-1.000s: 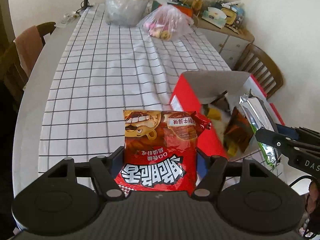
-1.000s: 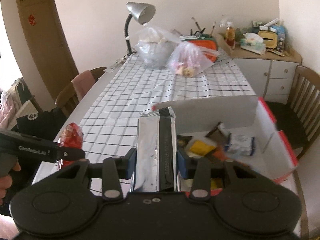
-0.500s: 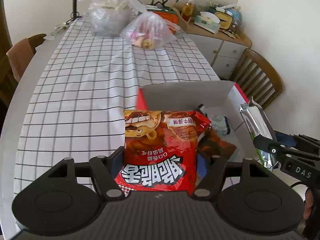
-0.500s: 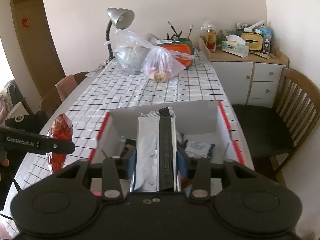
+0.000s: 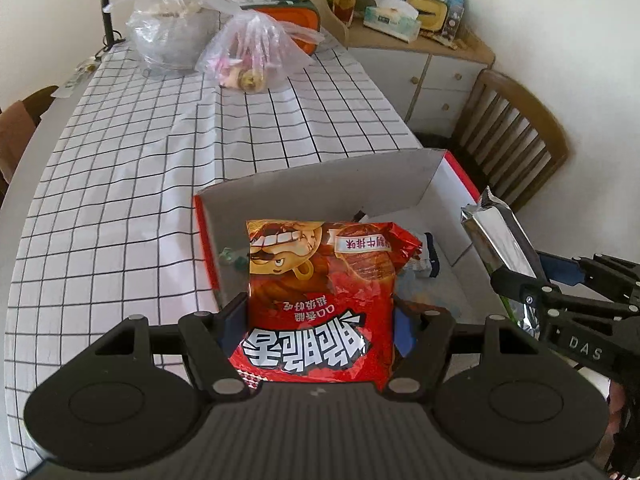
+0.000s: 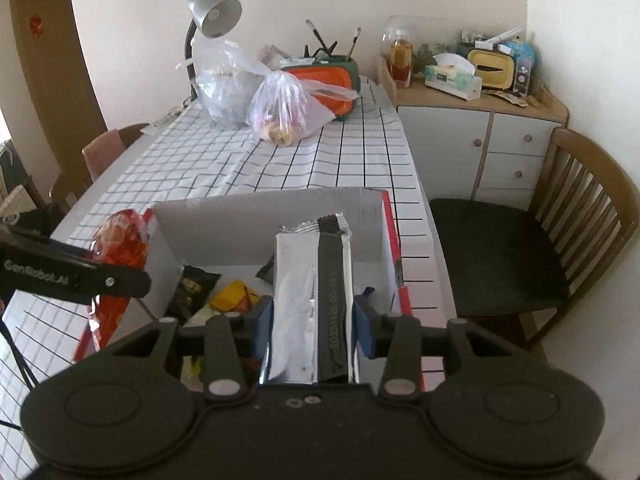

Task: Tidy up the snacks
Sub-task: 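Carry the red snack bag and silver foil bar with both grippers over the red box, then open both grippers to drop the bag and bar into the box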

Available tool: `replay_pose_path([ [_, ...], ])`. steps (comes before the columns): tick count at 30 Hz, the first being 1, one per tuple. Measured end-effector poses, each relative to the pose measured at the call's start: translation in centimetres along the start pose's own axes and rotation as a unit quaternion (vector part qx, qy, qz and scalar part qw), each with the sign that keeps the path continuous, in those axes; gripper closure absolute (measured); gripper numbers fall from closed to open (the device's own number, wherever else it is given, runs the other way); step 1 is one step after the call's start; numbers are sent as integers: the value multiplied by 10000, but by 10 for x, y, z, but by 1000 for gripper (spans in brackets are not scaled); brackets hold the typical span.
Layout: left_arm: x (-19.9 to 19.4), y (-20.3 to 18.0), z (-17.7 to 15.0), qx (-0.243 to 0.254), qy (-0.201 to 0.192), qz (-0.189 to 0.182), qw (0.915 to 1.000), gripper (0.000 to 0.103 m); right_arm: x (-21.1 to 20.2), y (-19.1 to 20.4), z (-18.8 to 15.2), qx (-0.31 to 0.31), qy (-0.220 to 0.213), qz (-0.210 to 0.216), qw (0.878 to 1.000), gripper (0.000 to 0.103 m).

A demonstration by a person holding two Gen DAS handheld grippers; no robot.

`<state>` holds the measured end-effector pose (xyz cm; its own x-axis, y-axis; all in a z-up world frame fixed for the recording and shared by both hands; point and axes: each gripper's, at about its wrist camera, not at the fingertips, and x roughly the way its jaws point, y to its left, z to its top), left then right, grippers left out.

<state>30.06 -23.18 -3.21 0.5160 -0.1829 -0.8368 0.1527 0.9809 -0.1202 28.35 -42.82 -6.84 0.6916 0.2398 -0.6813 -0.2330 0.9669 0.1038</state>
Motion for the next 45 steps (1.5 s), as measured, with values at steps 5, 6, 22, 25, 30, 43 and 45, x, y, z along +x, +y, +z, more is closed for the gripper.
replay_pose_path([
  [5, 25, -13, 15, 174, 217, 68, 9996, 32, 22, 2, 2, -150, 198, 40, 9997, 62],
  [6, 30, -14, 17, 189, 266, 79, 9994, 32, 26, 3, 3, -176, 232, 51, 9996, 62],
  [22, 98, -24, 39, 479, 1204, 444, 9906, 32, 77, 9, 5, -212, 910, 393, 9948, 62],
  [25, 102, -23, 38, 452, 1289, 383, 9899, 34, 80, 11, 3, -221, 958, 413, 9943, 62],
  [30, 103, -25, 37, 538, 1338, 364, 9889, 33, 81, 11, 2, -187, 960, 429, 9943, 60],
  [43, 71, -22, 28, 407, 871, 120, 9953, 33, 54, 14, 1, -100, 675, 422, 9968, 49],
  [45, 64, -20, 25, 402, 795, 68, 9960, 33, 46, 13, 1, -42, 595, 389, 9975, 46],
])
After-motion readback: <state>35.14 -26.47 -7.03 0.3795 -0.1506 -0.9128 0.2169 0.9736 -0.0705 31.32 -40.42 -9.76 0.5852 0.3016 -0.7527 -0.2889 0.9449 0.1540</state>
